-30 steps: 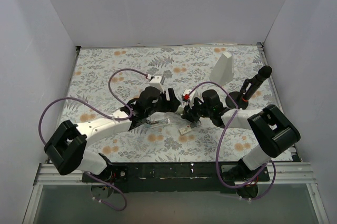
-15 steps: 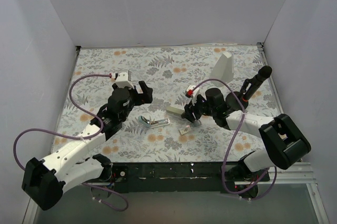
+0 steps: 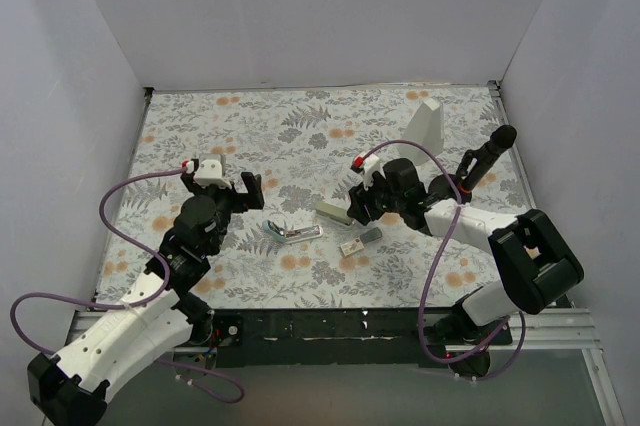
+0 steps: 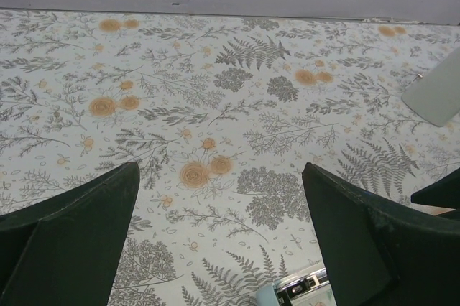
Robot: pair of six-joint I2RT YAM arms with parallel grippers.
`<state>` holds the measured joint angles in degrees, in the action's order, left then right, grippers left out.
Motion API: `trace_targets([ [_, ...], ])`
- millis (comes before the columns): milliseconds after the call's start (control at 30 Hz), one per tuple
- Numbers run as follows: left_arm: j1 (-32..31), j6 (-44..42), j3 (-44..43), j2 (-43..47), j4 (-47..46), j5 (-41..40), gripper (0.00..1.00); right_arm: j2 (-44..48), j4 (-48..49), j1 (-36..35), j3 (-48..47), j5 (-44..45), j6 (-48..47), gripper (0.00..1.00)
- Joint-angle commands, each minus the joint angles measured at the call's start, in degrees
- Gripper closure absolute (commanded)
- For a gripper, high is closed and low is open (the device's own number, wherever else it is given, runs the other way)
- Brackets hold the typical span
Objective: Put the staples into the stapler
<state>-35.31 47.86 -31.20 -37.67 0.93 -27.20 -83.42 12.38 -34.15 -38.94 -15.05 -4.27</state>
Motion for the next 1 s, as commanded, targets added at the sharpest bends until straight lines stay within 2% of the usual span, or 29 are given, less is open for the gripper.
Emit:
trace_targets([
  [0,0.3,-2.9,1.8,1.5,-2.1,-1.1,0.02,-2.8,-4.0,-0.2,-1.9,1.8,3.2,0.41],
  [367,0.3,-4.6,1.9,1.3,-1.7,-1.5,0.02,-4.5,-9.2,-1.2,-0.5,3.9,3.8,0.41],
  [600,0.3,-4.5,2.1,1.7,-1.5,-1.6,0.02,-3.1,-19.0,-1.4,-13.5,1.5,-1.3,0.36],
  [700,0.3,-4.6,2.3,2.0,-1.5,-1.6,0.02,-4.7,-23.3,-2.1,-18.4,-0.4,-4.2,0.25],
  [967,0.3,-4.9,2.3,2.2,-1.3,-1.1,0.02,-10.9,-30.7,-4.3,-24.8,0.4,-9.2,0.25],
])
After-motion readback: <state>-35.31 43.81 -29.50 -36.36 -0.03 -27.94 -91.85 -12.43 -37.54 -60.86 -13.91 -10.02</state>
